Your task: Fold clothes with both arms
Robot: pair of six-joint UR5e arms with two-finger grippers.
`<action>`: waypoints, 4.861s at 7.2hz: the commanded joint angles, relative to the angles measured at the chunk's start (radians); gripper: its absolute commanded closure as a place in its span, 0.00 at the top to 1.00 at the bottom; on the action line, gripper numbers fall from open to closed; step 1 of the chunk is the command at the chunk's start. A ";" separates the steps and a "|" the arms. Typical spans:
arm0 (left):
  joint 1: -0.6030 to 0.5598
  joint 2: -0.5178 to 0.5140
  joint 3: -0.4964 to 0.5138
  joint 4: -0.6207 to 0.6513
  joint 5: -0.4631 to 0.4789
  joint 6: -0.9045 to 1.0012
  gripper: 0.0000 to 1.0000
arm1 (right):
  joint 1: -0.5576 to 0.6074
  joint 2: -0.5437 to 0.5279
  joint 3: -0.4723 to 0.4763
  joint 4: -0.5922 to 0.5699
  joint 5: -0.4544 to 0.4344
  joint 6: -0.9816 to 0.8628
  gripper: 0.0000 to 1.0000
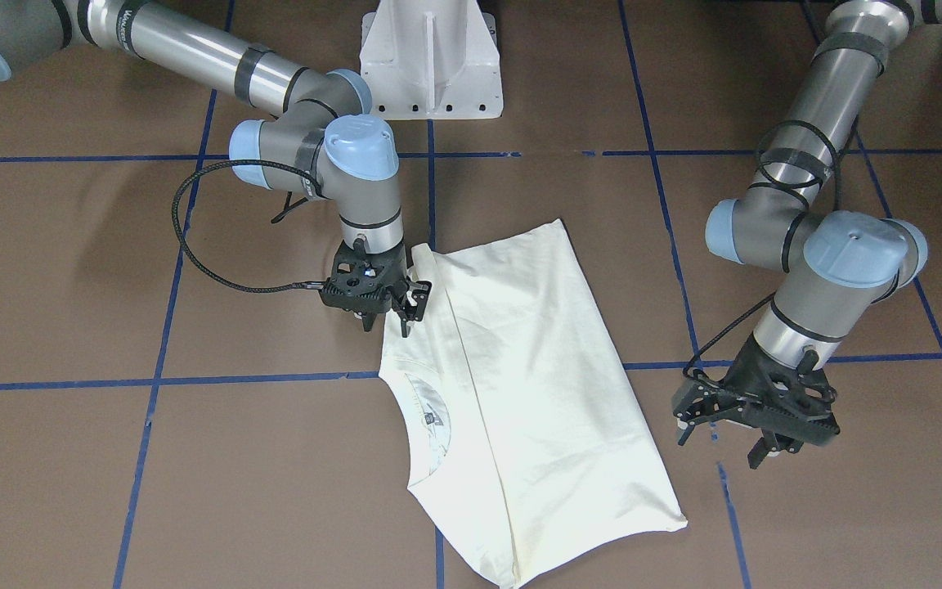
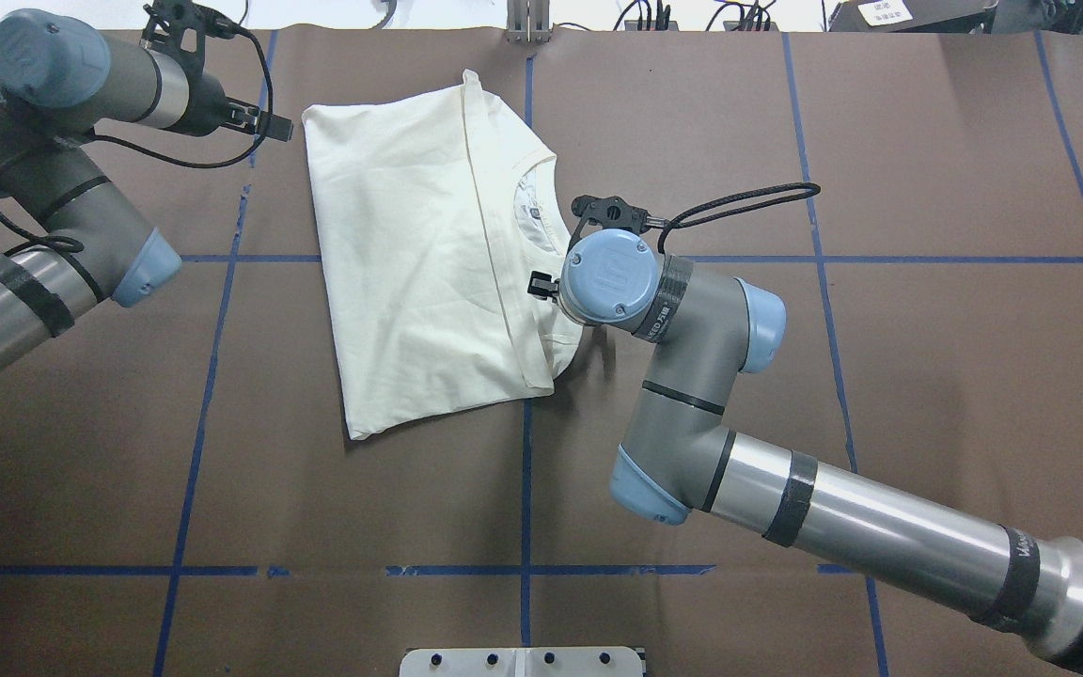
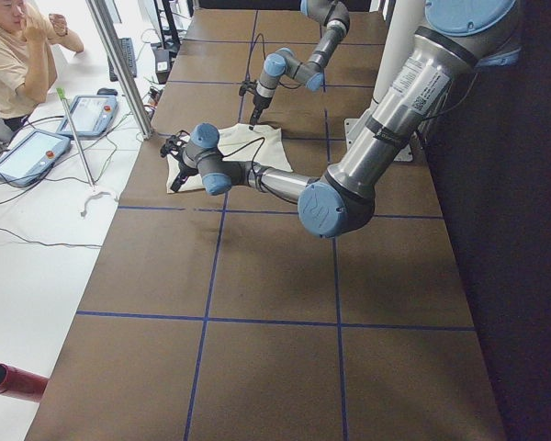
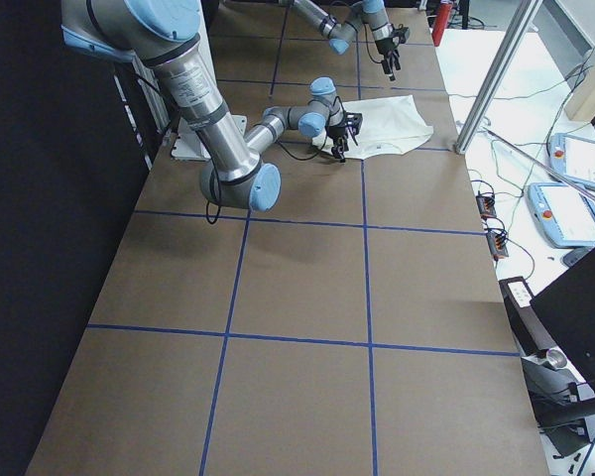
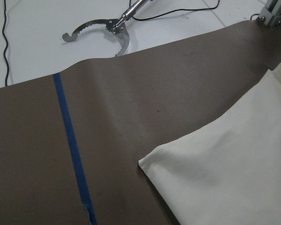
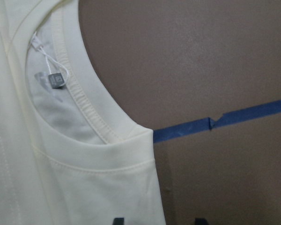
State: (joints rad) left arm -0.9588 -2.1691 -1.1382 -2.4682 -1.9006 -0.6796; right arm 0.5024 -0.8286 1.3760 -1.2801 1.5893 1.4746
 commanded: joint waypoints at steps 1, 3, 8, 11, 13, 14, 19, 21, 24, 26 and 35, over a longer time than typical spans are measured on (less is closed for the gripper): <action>0.000 0.000 0.000 0.000 0.000 0.000 1.00 | -0.002 0.005 0.000 -0.001 0.000 0.042 0.20; 0.000 0.003 0.000 0.000 0.000 -0.002 1.00 | -0.004 0.006 0.002 0.001 0.000 0.075 0.00; 0.003 0.005 -0.002 -0.003 0.000 -0.005 1.00 | -0.039 -0.178 0.258 -0.013 -0.021 0.101 0.00; 0.005 0.005 -0.006 -0.008 0.000 -0.006 1.00 | -0.148 -0.322 0.399 -0.012 -0.133 0.118 0.00; 0.006 0.008 -0.015 -0.008 0.000 -0.008 1.00 | -0.162 -0.349 0.431 -0.015 -0.150 0.101 0.99; 0.008 0.011 -0.020 -0.008 0.000 -0.006 1.00 | -0.162 -0.340 0.436 -0.036 -0.149 0.061 1.00; 0.012 0.011 -0.020 -0.008 0.000 -0.006 1.00 | -0.344 -0.311 0.528 -0.151 -0.307 -0.280 1.00; 0.012 0.011 -0.021 -0.008 -0.002 -0.006 1.00 | -0.373 -0.308 0.520 -0.151 -0.365 -0.286 0.82; 0.015 0.012 -0.023 -0.009 -0.002 -0.006 1.00 | -0.375 -0.300 0.511 -0.147 -0.396 -0.361 0.47; 0.017 0.012 -0.023 -0.009 -0.002 -0.006 1.00 | -0.390 -0.300 0.506 -0.145 -0.394 -0.361 0.48; 0.020 0.028 -0.038 -0.009 -0.002 -0.008 1.00 | -0.387 -0.279 0.494 -0.140 -0.396 -0.361 0.02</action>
State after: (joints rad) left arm -0.9392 -2.1425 -1.1755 -2.4774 -1.9022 -0.6871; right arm 0.1139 -1.1076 1.8686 -1.4229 1.1946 1.1112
